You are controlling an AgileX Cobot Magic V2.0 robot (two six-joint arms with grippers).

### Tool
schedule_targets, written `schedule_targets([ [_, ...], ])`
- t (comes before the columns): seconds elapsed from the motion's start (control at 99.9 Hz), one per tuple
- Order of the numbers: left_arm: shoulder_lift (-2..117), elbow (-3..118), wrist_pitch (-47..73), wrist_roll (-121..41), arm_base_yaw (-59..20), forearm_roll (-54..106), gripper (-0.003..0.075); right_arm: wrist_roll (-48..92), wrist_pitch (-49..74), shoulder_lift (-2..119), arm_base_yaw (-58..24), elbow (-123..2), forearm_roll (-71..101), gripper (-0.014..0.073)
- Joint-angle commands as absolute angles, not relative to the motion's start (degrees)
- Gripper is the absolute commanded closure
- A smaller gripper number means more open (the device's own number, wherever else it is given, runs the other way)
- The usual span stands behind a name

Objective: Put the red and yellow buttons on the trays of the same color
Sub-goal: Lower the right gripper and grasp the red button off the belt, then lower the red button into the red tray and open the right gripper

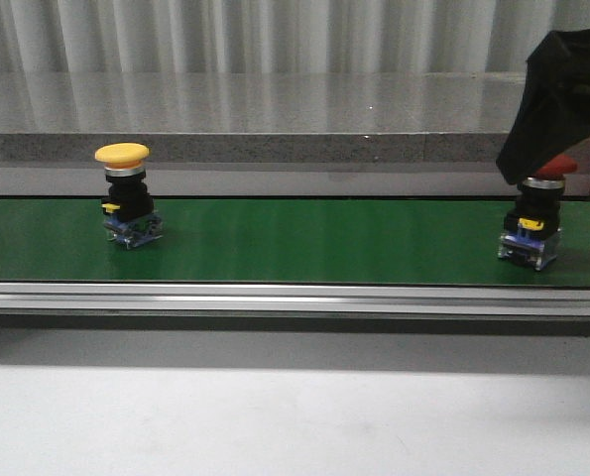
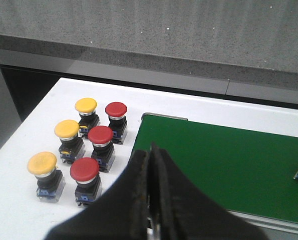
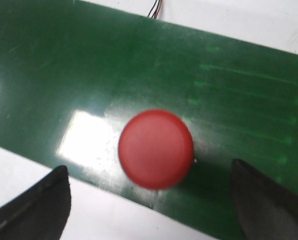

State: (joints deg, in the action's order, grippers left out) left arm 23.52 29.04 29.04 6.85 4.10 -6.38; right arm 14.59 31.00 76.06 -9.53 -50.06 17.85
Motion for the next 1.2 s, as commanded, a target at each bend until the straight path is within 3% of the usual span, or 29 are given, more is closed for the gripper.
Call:
schedule_targets([
  [0.0, 23.71, 30.49, 24.52, 7.36, 4.18, -6.24, 0.0741, 15.21, 26.9, 77.51, -9.45, -53.22, 17.56, -0.0013],
  [0.09, 23.71, 30.49, 24.52, 7.36, 4.18, -6.24, 0.0741, 15.21, 27.57, 80.02, -9.45, -54.41, 17.42, 0.0111],
  [0.21, 23.71, 30.49, 24.52, 7.36, 4.18, -6.24, 0.0741, 15.1, 32.71, 81.48, -9.41, -56.17, 17.42, 0.04],
  [0.27, 23.71, 30.49, 24.52, 7.36, 4.18, -6.24, 0.0741, 14.93, 36.03, 81.48, -9.41, -57.5, 17.42, 0.0466],
  [0.481, 23.71, 30.49, 24.52, 7.36, 4.18, -6.24, 0.0741, 14.93, 39.09, 80.92, -3.59, -64.82, 17.42, 0.0469],
  [0.881, 23.71, 30.49, 24.52, 7.36, 4.18, -6.24, 0.0741, 14.3, 35.44, 87.26, 23.51, -76.58, 19.73, 0.0469],
  [1.192, 23.71, 30.49, 24.52, 7.36, 4.18, -6.24, 0.0741, 14.3, 30.37, 100.95, 30.07, -82.09, 22.45, 0.0469],
])
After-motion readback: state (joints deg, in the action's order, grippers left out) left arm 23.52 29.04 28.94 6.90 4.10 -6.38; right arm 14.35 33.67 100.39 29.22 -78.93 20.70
